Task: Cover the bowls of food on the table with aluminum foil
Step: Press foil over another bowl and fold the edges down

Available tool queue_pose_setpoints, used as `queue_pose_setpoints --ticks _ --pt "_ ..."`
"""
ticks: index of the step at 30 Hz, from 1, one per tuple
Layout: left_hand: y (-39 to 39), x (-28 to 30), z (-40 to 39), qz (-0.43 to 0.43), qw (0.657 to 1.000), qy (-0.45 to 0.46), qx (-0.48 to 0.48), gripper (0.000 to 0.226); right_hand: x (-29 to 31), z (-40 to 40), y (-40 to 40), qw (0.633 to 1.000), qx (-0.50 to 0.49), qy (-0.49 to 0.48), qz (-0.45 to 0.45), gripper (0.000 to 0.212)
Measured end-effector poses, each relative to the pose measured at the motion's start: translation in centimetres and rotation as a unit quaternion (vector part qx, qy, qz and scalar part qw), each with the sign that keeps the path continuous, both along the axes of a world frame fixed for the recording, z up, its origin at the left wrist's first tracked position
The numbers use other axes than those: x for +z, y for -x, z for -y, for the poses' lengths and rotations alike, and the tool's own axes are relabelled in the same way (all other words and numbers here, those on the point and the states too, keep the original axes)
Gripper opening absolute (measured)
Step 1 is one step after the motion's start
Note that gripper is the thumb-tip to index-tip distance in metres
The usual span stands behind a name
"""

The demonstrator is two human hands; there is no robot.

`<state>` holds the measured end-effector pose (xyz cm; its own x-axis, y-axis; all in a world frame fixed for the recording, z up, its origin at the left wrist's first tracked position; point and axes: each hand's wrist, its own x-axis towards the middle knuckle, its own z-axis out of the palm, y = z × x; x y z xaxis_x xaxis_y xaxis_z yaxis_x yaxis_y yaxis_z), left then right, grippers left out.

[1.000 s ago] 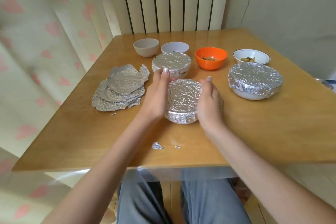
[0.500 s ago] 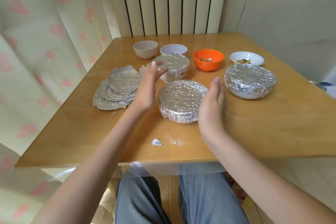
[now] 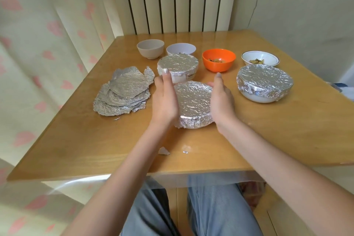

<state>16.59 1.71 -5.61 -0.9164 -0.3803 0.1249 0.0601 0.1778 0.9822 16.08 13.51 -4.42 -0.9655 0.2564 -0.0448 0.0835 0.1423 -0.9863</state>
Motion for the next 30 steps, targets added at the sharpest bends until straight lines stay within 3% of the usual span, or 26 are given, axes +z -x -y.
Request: queue_pose_setpoints --ticks 4,6,8,11,16,20,23,26,30 --pt "-0.9 0.3 -0.6 -0.018 0.999 0.034 0.008 0.059 0.4 -0.6 0.4 0.996 0.064 -0.043 0.037 0.082" --pt "-0.5 0.4 0.4 -0.001 0.999 0.038 -0.029 0.075 0.6 -1.3 0.1 0.994 0.088 -0.023 0.06 0.079" --pt "0.0 0.4 1.9 0.013 0.997 0.034 -0.067 0.093 0.1 -2.2 -0.3 0.998 0.046 0.011 0.035 0.064" --pt "0.3 1.0 3.3 0.002 0.994 0.006 -0.105 0.081 -0.9 -1.9 -2.3 0.995 -0.056 0.086 -0.021 0.047" --pt "0.6 1.2 1.7 0.007 0.974 -0.085 -0.21 0.059 -1.2 2.0 -2.0 0.969 -0.098 0.223 0.043 0.056" --pt "0.7 -0.1 1.6 0.001 0.987 -0.084 -0.139 0.056 -1.4 1.1 0.3 0.979 -0.054 0.184 0.066 0.052" --pt "-0.5 0.1 0.6 -0.005 0.997 -0.011 -0.082 0.048 -1.4 -0.3 1.9 0.985 0.011 0.149 0.085 0.072" --pt "-2.1 0.2 -0.7 -0.032 0.996 0.082 -0.03 0.051 -1.4 -1.2 3.0 0.985 0.085 0.117 0.094 0.079" --pt "-2.4 -0.3 -0.5 -0.05 0.995 0.091 -0.01 0.062 -0.7 -1.9 3.3 0.978 0.169 0.071 0.096 0.092"
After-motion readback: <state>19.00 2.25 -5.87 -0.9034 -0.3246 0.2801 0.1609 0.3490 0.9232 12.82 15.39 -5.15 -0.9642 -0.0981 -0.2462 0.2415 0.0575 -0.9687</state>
